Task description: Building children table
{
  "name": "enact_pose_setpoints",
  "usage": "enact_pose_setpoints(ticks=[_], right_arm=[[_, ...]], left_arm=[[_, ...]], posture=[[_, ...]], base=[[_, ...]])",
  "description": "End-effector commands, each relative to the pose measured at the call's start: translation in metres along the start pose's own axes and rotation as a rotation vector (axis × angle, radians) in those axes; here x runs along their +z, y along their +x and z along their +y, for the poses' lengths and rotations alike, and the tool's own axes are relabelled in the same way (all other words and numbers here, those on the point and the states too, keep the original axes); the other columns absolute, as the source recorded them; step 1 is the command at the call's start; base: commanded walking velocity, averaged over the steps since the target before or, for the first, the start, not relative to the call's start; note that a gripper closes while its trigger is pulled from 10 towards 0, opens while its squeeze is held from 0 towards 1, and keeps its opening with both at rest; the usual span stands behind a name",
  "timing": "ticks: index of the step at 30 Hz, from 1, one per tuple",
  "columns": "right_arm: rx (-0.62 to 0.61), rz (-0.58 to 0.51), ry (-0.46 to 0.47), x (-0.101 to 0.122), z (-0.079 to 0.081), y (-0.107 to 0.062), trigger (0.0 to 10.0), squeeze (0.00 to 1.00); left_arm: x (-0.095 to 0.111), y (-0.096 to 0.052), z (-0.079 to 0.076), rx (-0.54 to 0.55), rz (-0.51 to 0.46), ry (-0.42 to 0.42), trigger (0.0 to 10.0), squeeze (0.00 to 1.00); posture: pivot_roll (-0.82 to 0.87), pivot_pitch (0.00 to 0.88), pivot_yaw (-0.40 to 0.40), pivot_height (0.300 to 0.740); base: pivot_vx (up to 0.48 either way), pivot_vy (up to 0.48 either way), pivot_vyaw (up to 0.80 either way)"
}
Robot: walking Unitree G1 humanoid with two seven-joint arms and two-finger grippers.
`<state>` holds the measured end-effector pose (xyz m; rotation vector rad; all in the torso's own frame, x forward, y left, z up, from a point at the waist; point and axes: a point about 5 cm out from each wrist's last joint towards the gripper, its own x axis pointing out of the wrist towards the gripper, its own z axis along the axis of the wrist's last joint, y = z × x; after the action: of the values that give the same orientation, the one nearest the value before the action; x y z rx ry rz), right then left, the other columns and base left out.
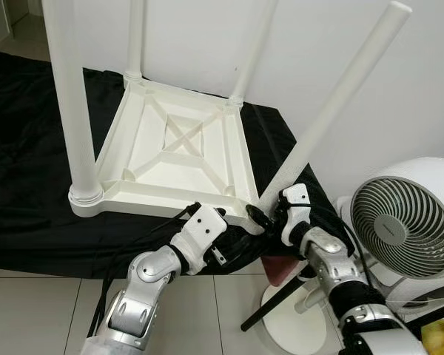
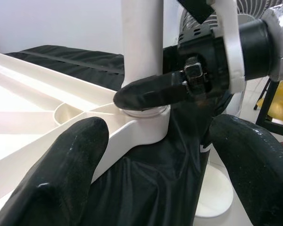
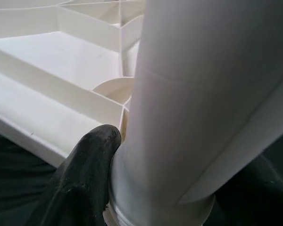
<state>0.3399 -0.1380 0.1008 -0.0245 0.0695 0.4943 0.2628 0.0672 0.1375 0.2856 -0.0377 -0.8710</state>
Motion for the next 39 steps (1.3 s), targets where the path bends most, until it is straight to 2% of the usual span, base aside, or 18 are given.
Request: enact_pose_setpoints(ticks=[1,5,6,7,9,11,13,16,20,21,22,23,28,31,32,34,35,39], right_arm=[[-0.064,0.052,0.049,-0.014,-0.003,-0.007,10.0,0.0],[-0.234,0.039,0.134,-0.017,-0.001,-0.008,10.0,0.0],[-0.234,0.039,0.134,-0.017,-0.001,-0.008,10.0,0.0],[-0.335,0.028,0.165,-0.018,0.005,-0.009,10.0,0.0],[-0.375,0.014,0.184,-0.017,0.009,-0.01,10.0,0.0],[-0.468,0.008,0.199,-0.018,0.021,-0.013,10.0,0.0],[-0.465,0.024,0.218,-0.02,0.031,-0.012,10.0,0.0],[-0.449,0.026,0.231,-0.02,0.037,-0.012,10.0,0.0],[-0.425,0.001,0.21,-0.014,0.035,-0.011,10.0,0.0],[-0.412,-0.016,0.211,-0.012,0.034,-0.011,10.0,0.84],[-0.405,-0.026,0.213,-0.01,0.034,-0.011,10.0,0.84],[-0.397,-0.049,0.231,-0.007,0.034,-0.012,10.0,1.0],[-0.399,-0.065,0.239,-0.004,0.035,-0.015,10.0,1.0],[-0.364,-0.086,0.251,-0.001,0.029,-0.018,10.0,1.0],[-0.316,-0.098,0.218,0.001,0.024,-0.02,10.0,0.87],[-0.282,-0.105,0.191,0.003,0.02,-0.022,10.0,0.87],[-0.173,-0.07,0.138,-0.001,0.009,-0.024,10.0,0.0],[-0.139,-0.033,0.073,-0.004,-0.003,-0.025,10.0,0.0]], left_arm=[[0.004,0.004,-0.003,0.05,-0.015,0.004,10.0,0.0],[0.004,0.005,-0.004,0.041,-0.016,0.005,10.0,0.0],[0.004,0.005,-0.004,0.041,-0.016,0.005,10.0,0.0],[0.004,0.005,-0.004,0.038,-0.016,0.007,10.0,0.0],[0.004,0.005,-0.003,0.038,-0.016,0.008,10.0,0.0],[0.004,0.006,-0.003,0.036,-0.017,0.011,10.0,0.0],[0.005,0.007,-0.003,0.035,-0.02,0.012,10.0,0.0],[0.005,0.007,-0.004,0.034,-0.022,0.011,10.0,0.0],[0.005,0.007,-0.005,0.034,-0.022,0.008,10.0,0.0],[0.005,0.007,-0.006,0.034,-0.022,0.008,10.0,0.0],[0.005,0.006,-0.006,0.034,-0.022,0.008,10.0,0.0],[0.005,0.006,-0.005,0.038,-0.021,0.007,10.0,0.0],[0.004,0.005,-0.004,0.043,-0.02,0.007,10.0,0.0],[0.005,0.005,-0.004,0.045,-0.021,0.007,10.0,0.0],[0.005,0.005,-0.004,0.045,-0.021,0.007,10.0,0.0],[0.005,0.005,-0.004,0.045,-0.02,0.008,10.0,0.0],[0.005,0.005,-0.004,0.045,-0.021,0.007,10.0,0.0],[0.005,0.006,-0.003,0.045,-0.023,0.008,10.0,0.0]], posture=[[0.06,0.0,-0.238,0.74],[0.05,0.0,-0.235,0.74],[0.05,0.0,-0.235,0.74],[0.05,0.0,-0.234,0.74],[0.05,0.0,-0.235,0.74],[0.05,0.0,-0.236,0.74],[0.05,0.0,-0.236,0.74],[0.05,0.0,-0.236,0.74],[0.06,0.0,-0.241,0.74],[0.06,0.0,-0.245,0.74],[0.06,0.0,-0.245,0.74],[0.07,0.0,-0.246,0.74],[0.07,0.0,-0.247,0.74],[0.07,0.0,-0.248,0.74],[0.07,0.0,-0.248,0.74],[0.07,0.0,-0.248,0.74],[0.06,0.0,-0.249,0.74],[0.06,0.0,-0.249,0.74]], base=[[0.0,0.0,0.0],[0.0,0.0,0.0],[0.0,0.0,0.0],[0.0,0.0,0.0],[0.0,0.0,0.0],[0.0,0.0,0.0],[0.0,0.0,0.0],[0.0,0.0,0.0],[0.0,0.0,0.0],[0.0,0.0,0.0],[0.0,0.0,0.0],[0.0,0.0,0.0],[0.0,0.0,0.0],[0.0,0.0,0.0],[0.0,0.0,0.0],[0.0,0.0,0.0],[0.0,0.0,0.0],[0.0,0.0,0.0]])
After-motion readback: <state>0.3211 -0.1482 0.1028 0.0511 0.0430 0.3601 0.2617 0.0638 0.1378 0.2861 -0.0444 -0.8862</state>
